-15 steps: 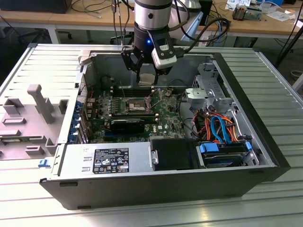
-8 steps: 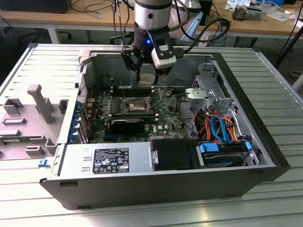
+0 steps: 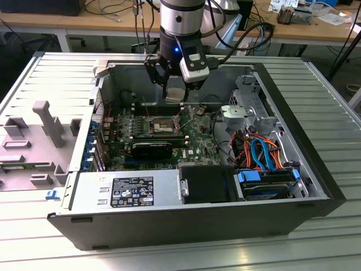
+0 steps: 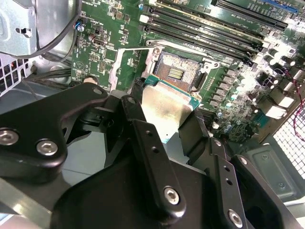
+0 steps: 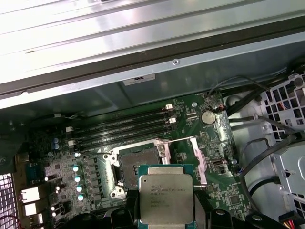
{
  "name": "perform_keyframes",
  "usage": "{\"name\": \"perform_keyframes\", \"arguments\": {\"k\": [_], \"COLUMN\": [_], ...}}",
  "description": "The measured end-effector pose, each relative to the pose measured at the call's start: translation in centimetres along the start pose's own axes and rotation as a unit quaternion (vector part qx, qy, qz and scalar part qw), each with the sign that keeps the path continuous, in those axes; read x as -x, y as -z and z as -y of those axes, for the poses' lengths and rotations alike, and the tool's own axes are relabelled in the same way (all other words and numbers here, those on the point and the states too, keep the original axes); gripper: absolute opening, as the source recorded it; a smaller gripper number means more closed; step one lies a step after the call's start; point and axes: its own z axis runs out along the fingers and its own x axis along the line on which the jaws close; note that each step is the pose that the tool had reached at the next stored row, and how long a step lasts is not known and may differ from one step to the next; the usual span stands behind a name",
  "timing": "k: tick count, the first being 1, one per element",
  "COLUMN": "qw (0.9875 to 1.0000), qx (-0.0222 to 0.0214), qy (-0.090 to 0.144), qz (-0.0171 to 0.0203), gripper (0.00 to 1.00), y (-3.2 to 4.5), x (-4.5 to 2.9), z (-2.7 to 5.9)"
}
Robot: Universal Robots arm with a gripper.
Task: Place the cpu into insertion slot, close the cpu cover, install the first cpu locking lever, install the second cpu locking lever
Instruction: 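Place the cpu into insertion slot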
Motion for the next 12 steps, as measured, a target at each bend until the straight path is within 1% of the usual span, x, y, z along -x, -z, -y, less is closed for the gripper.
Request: {"name": "perform_keyframes", "arguments": {"k": [12], "qw": [0.9999], "qx": [0.0002], "qy": [-0.011], "qz": [0.0009], "gripper": [0.55], "y": [0.00], "x": [0.00], "z": [0.00]}}
